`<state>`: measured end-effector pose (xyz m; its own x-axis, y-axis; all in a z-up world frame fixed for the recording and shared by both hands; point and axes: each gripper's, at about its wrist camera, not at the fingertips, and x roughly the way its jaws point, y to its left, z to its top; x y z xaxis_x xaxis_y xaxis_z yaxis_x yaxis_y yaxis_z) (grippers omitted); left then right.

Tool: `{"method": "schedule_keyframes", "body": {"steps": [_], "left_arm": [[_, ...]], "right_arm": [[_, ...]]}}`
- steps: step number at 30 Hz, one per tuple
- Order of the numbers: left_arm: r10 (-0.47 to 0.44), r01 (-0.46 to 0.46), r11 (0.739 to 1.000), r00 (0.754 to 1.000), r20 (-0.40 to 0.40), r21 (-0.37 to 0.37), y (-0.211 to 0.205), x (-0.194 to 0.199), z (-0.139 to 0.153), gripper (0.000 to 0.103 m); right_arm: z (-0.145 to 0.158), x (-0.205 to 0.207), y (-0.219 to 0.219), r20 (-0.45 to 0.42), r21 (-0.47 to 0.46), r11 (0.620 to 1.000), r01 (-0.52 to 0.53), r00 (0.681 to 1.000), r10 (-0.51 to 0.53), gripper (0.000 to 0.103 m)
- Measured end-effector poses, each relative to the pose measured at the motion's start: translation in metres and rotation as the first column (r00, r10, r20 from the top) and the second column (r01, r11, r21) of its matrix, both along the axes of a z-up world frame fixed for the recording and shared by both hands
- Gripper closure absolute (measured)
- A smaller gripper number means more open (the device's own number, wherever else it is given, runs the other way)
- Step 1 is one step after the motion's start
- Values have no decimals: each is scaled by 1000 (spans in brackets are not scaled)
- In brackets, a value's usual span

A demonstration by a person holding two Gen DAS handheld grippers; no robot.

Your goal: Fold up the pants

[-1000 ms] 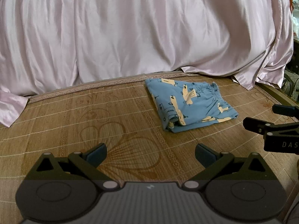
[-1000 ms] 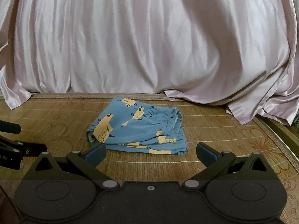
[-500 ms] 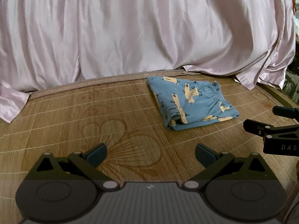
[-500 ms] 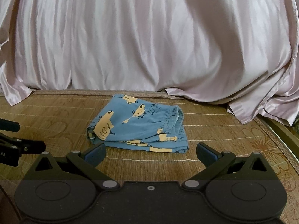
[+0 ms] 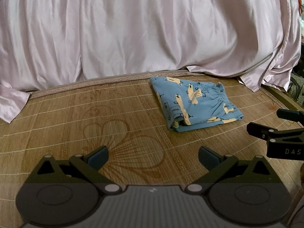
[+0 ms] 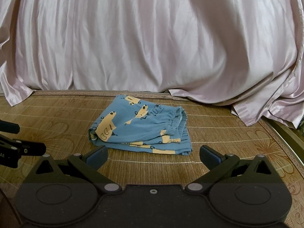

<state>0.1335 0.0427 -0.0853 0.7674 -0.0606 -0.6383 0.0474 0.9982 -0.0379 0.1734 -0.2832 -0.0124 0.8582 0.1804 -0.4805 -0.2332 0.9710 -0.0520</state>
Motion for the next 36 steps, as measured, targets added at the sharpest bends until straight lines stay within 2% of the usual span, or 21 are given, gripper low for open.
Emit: {"method": "schedule_keyframes", "body": {"steps": [18, 21, 26, 36], "left_arm": [[11, -11, 1000, 1000, -7, 0, 0, 0, 1, 0], [17, -17, 1000, 999, -31, -6, 1, 2, 1, 0], [34, -33, 999, 998, -43, 24, 1, 2, -1, 0], [8, -7, 1000, 999, -48, 20, 0, 0, -1, 0]], "right_arm": [[-1, -1, 0, 0, -2, 1000, -1, 1000, 1, 1], [-1, -1, 0, 0, -2, 1000, -2, 1000, 2, 1], [-1, 0, 1, 0, -3, 1000, -3, 1000, 3, 1], [-2, -1, 1, 0, -3, 1000, -3, 1000, 3, 1]]}}
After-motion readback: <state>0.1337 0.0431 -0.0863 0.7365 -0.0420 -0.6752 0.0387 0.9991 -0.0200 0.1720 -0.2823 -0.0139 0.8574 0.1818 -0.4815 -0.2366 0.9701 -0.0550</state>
